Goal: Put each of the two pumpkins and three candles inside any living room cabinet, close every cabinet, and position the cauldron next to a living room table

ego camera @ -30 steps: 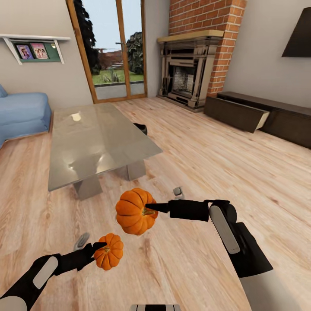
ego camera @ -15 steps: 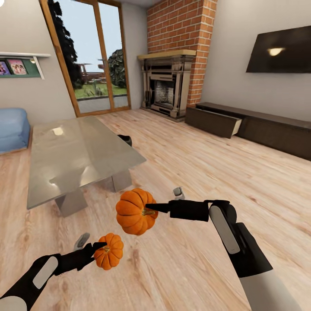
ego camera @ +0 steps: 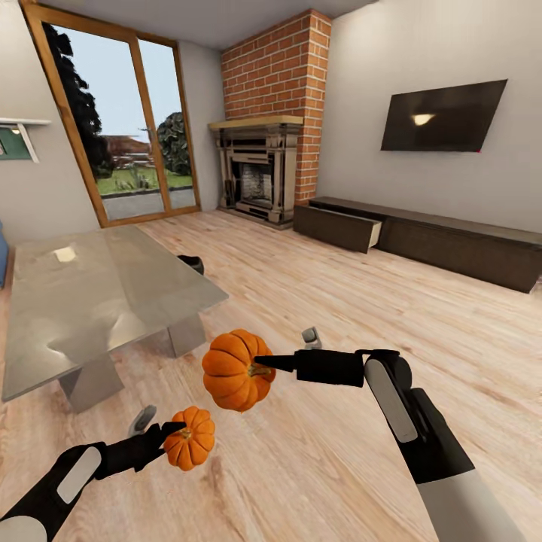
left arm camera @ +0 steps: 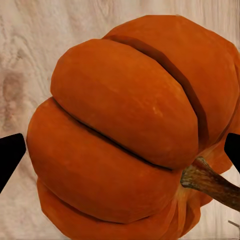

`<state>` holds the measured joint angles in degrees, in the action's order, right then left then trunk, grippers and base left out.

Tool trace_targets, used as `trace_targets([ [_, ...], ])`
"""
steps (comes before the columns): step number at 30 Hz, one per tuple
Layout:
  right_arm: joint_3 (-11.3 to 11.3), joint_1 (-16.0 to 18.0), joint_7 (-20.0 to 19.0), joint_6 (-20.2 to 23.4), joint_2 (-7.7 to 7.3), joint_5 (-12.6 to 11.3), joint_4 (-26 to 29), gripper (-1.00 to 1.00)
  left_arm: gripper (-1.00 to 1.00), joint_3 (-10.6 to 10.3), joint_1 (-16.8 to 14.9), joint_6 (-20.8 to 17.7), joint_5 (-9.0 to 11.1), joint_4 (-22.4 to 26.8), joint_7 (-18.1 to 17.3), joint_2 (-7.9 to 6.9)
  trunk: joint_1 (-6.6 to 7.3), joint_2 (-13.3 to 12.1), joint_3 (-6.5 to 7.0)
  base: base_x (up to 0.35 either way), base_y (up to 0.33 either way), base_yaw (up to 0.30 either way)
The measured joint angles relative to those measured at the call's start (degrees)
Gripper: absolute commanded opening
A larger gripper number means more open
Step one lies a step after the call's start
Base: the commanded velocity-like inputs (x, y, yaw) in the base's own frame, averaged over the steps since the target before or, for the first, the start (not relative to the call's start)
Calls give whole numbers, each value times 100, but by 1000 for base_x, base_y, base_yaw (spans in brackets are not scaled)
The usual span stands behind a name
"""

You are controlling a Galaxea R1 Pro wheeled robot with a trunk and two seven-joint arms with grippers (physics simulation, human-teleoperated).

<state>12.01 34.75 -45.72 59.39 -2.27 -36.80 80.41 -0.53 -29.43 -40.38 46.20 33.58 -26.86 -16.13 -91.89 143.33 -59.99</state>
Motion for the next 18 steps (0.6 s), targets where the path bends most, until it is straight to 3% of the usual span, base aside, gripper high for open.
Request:
trace_targets([
  [8,0,0,-2,0,0,1,-91,-100,-100,-3,0,0,-2,0,-3,0,21,-11,218,0,0,-250],
  [18,-6,0,-7,-3,1,1,-158,-100,-100,-3,0,0,-1,1,-4,0,236,-404,448,0,0,-250],
])
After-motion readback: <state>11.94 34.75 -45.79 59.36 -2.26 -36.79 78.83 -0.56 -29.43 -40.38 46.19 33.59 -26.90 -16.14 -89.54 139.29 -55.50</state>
